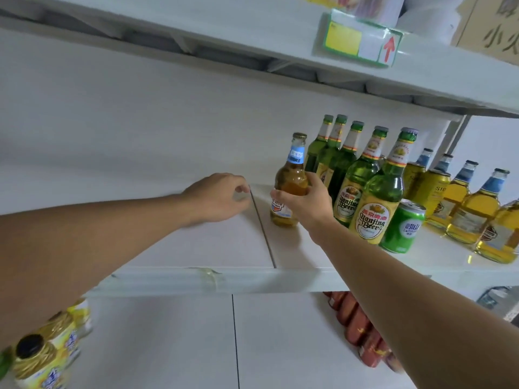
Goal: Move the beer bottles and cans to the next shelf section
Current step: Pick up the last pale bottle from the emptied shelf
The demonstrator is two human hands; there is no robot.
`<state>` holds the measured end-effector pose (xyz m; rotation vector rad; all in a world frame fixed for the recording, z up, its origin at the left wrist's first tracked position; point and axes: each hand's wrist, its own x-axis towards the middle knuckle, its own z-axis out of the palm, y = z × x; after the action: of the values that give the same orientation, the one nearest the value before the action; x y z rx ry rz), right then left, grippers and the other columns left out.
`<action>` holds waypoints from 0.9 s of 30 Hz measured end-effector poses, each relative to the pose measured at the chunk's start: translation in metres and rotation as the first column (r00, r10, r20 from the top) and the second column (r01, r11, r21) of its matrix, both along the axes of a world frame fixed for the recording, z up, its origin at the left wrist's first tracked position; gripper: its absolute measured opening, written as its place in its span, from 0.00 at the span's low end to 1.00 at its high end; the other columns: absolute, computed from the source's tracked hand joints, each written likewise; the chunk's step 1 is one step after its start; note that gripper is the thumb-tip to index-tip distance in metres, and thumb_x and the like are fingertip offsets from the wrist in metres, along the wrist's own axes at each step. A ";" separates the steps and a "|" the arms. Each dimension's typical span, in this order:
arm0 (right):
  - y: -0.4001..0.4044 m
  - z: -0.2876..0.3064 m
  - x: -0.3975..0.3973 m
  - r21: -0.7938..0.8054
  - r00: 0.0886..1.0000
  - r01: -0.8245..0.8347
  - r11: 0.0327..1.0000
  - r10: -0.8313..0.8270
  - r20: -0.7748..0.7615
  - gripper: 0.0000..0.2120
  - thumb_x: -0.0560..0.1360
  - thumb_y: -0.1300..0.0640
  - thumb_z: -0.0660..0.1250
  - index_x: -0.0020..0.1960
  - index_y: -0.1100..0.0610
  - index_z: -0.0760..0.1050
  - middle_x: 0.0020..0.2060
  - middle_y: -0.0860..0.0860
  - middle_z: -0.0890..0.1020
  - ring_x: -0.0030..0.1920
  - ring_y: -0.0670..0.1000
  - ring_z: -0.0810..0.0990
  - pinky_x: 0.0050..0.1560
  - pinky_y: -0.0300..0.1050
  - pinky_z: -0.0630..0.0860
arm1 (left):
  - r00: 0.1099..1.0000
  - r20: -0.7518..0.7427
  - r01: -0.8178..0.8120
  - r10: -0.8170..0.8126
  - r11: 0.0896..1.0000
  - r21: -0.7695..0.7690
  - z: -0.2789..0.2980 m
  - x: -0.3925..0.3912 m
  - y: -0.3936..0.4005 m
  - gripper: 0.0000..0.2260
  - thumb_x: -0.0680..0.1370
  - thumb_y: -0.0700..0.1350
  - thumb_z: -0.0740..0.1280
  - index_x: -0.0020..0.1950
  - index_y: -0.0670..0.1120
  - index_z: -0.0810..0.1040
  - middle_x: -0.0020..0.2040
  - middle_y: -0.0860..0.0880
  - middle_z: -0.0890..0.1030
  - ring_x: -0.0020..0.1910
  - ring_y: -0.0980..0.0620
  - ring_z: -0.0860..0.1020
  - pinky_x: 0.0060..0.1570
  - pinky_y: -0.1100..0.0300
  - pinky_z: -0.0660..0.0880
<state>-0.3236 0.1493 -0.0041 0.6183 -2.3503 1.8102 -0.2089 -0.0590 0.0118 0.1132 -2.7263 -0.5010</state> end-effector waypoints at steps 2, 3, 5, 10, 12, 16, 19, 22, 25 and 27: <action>-0.002 0.000 -0.011 0.000 1.000 -0.001 1.000 0.001 0.003 0.39 0.65 0.47 0.87 0.71 0.47 0.74 0.57 0.46 0.84 0.58 0.50 0.84 0.62 0.55 0.83 | 1.000 -0.011 -0.002 0.002 1.000 -0.009 0.000 -0.010 0.000 0.16 0.81 0.58 0.66 0.66 0.55 0.83 0.67 0.55 0.82 0.68 0.51 0.79 0.69 0.50 0.76; -0.005 -0.002 -0.017 0.002 1.000 -0.004 1.000 0.004 0.007 0.39 0.66 0.47 0.87 0.72 0.48 0.74 0.58 0.46 0.84 0.59 0.51 0.84 0.63 0.56 0.83 | 1.000 -0.026 -0.004 0.004 1.000 0.004 -0.001 -0.015 -0.004 0.13 0.81 0.57 0.67 0.63 0.57 0.83 0.65 0.56 0.82 0.67 0.52 0.79 0.68 0.51 0.76; -0.012 -0.006 -0.030 -0.006 1.000 -0.006 1.000 0.006 0.023 0.40 0.67 0.47 0.86 0.74 0.49 0.72 0.59 0.46 0.83 0.60 0.51 0.83 0.64 0.55 0.82 | 0.998 -0.061 -0.013 0.017 0.999 0.051 -0.006 -0.024 -0.010 0.07 0.81 0.55 0.68 0.58 0.60 0.82 0.61 0.59 0.82 0.65 0.54 0.80 0.66 0.53 0.76; -0.032 -0.005 -0.063 -0.002 0.995 -0.063 0.998 0.063 0.072 0.38 0.71 0.48 0.84 0.76 0.49 0.69 0.56 0.45 0.79 0.55 0.49 0.79 0.53 0.44 0.77 | 0.995 -0.064 -0.068 0.073 0.995 0.074 -0.012 -0.034 -0.020 0.11 0.82 0.55 0.69 0.63 0.56 0.83 0.63 0.60 0.82 0.65 0.56 0.79 0.67 0.54 0.75; -0.038 -0.006 -0.077 0.005 0.993 -0.078 0.997 0.077 0.091 0.38 0.72 0.48 0.83 0.75 0.48 0.68 0.56 0.45 0.78 0.55 0.50 0.79 0.50 0.43 0.75 | 0.994 -0.071 -0.071 0.078 0.992 0.103 -0.011 -0.037 -0.023 0.12 0.82 0.55 0.70 0.64 0.56 0.83 0.63 0.60 0.82 0.65 0.58 0.79 0.67 0.56 0.75; -0.052 -0.005 -0.105 0.024 0.991 -0.075 0.997 0.072 0.109 0.39 0.71 0.48 0.84 0.75 0.48 0.68 0.62 0.49 0.80 0.60 0.54 0.81 0.53 0.46 0.78 | 0.992 -0.094 -0.075 0.087 0.989 0.125 -0.008 -0.047 -0.030 0.12 0.81 0.52 0.72 0.65 0.56 0.83 0.63 0.61 0.82 0.64 0.61 0.78 0.66 0.61 0.73; -0.060 -0.006 -0.120 0.020 0.991 -0.072 0.997 0.069 0.115 0.39 0.71 0.49 0.84 0.75 0.49 0.68 0.61 0.49 0.79 0.60 0.54 0.80 0.55 0.48 0.77 | 0.990 -0.099 -0.091 0.102 0.989 0.113 -0.010 -0.055 -0.035 0.11 0.81 0.53 0.72 0.63 0.58 0.84 0.62 0.62 0.83 0.63 0.62 0.79 0.68 0.59 0.74; -0.070 -0.009 -0.132 0.003 0.992 -0.057 0.998 0.056 0.113 0.40 0.69 0.50 0.85 0.75 0.48 0.68 0.58 0.48 0.79 0.59 0.54 0.81 0.55 0.48 0.78 | 0.989 -0.086 -0.107 0.117 0.988 0.108 -0.014 -0.061 -0.038 0.11 0.80 0.57 0.71 0.62 0.60 0.83 0.61 0.63 0.83 0.62 0.60 0.80 0.68 0.54 0.76; -0.079 -0.013 -0.139 0.010 0.994 -0.035 0.999 0.033 0.101 0.41 0.69 0.48 0.85 0.75 0.47 0.68 0.57 0.47 0.79 0.58 0.53 0.81 0.54 0.48 0.77 | 0.991 -0.069 -0.109 0.117 0.988 0.114 -0.015 -0.062 -0.038 0.11 0.81 0.53 0.72 0.63 0.59 0.83 0.62 0.62 0.82 0.64 0.59 0.80 0.68 0.57 0.75; -0.083 -0.017 -0.143 0.012 0.997 -0.023 1.000 0.022 0.078 0.41 0.69 0.47 0.85 0.75 0.46 0.67 0.58 0.47 0.80 0.57 0.53 0.82 0.54 0.48 0.78 | 0.991 -0.049 -0.121 0.125 0.990 0.073 -0.014 -0.064 -0.039 0.13 0.80 0.51 0.73 0.65 0.58 0.83 0.63 0.61 0.82 0.64 0.59 0.79 0.66 0.59 0.74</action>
<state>-0.4663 0.0663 -0.0209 0.5888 -2.4159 1.8633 -0.2732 -0.0978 -0.0027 0.2801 -2.6310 -0.5552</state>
